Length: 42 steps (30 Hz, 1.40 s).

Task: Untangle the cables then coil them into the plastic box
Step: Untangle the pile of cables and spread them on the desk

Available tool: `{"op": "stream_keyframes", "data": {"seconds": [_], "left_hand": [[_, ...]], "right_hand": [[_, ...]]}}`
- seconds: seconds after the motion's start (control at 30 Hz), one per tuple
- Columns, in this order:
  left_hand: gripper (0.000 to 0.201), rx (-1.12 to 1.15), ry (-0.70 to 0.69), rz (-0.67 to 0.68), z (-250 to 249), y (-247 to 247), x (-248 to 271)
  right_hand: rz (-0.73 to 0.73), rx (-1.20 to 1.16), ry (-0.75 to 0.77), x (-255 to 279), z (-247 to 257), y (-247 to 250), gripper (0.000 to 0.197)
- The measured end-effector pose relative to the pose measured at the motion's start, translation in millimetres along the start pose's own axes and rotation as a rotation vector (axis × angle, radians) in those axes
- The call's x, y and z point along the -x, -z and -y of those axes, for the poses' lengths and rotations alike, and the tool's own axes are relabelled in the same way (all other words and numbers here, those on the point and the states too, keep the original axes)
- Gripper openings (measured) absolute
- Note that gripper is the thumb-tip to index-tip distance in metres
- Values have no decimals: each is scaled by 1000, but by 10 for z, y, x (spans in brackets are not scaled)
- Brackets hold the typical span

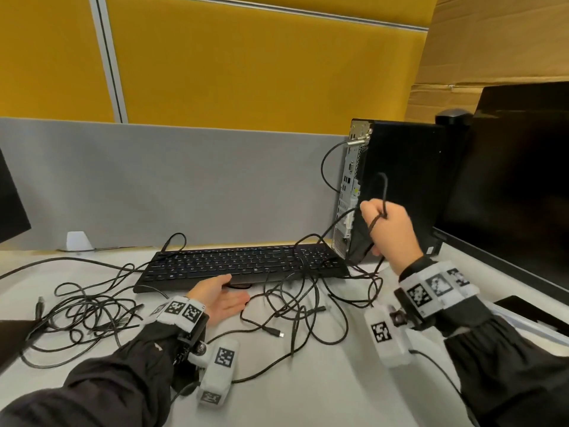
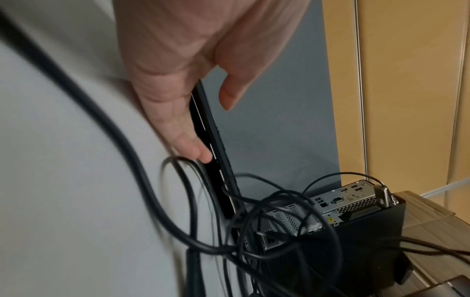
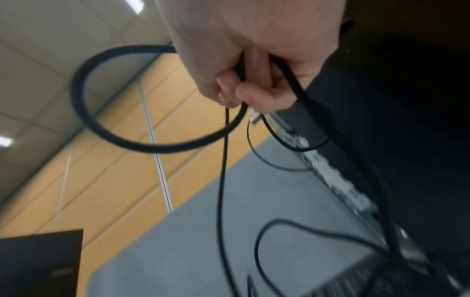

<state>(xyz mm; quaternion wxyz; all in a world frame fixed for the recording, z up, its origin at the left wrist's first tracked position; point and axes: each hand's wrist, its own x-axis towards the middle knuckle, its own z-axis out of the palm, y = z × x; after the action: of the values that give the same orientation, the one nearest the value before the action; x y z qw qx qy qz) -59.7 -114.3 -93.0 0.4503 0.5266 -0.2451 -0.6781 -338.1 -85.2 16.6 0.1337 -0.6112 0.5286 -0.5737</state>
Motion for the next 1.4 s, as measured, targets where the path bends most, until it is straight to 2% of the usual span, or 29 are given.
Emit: {"op": "stream_keyframes", "data": {"seconds": [0.1, 0.2, 0.27, 0.33, 0.4, 0.47, 0.57, 0.63, 0.7, 0.77, 0.8, 0.87, 0.9, 0.97, 1.03, 1.1, 1.17, 1.23, 1.3, 1.33, 1.4], "left_hand": [[46, -18, -6, 29, 15, -47, 34], [44, -224, -4, 109, 2, -199, 250], [47, -459, -203, 170, -40, -359, 443], [52, -627, -559, 230, -101, -535, 634], [63, -674, -854, 354, -195, -731, 833], [80, -673, -990, 524, -259, -917, 925], [95, -566, -935, 638, -284, -1115, 932], [93, -601, -848, 708, -229, -1231, 938], [67, -613, -756, 821, -175, -1293, 984], [41, -528, -636, 909, -174, -1303, 1071], [36, -500, -600, 954, -184, -1278, 1124], [41, -527, -609, 989, -201, -1177, 1112], [42, -585, -650, 928, -212, -1120, 1064], [34, -754, -751, 669, -243, -1036, 938], [37, -768, -750, 442, -312, -992, 891], [31, -455, -645, 362, -445, -994, 937], [30, -65, -579, 400, -641, -1008, 1093], [33, 191, -562, 515, -816, -1002, 1294], [30, 265, -557, 610, -914, -1006, 1450], [29, 268, -554, 647, -941, -1005, 1514], [31, 274, -542, 679, -967, -1007, 1607]], "right_hand": [[69, -98, -46, -39, 123, 175, 41], [252, -178, -111, 41, 214, 179, 43], [379, -152, -41, 133, 321, 139, 40], [493, -181, 17, 206, 495, 94, 38], [584, -228, 64, 238, 701, 61, 40], [652, -302, 123, 245, 910, 44, 39], [745, -552, 150, 234, 1174, 14, 37], [785, -706, 118, 217, 1311, -17, 36], [768, -795, 60, 187, 1399, -21, 36], [692, -867, 21, 127, 1422, 41, 36], [640, -907, 11, 78, 1411, 99, 38], [531, -972, 4, -20, 1377, 258, 41], [471, -990, 10, -60, 1361, 344, 41], [368, -979, 31, -99, 1306, 502, 41], [248, -861, 72, -101, 1203, 601, 36], [83, -575, 156, -59, 1053, 652, 31], [-34, -274, 170, -27, 829, 651, 26], [54, -176, 42, 28, 604, 566, 7], [213, -257, -172, 90, 454, 362, 29], [280, -321, -295, 126, 416, 254, 33], [418, -356, -378, 253, 367, 13, 42]]}}
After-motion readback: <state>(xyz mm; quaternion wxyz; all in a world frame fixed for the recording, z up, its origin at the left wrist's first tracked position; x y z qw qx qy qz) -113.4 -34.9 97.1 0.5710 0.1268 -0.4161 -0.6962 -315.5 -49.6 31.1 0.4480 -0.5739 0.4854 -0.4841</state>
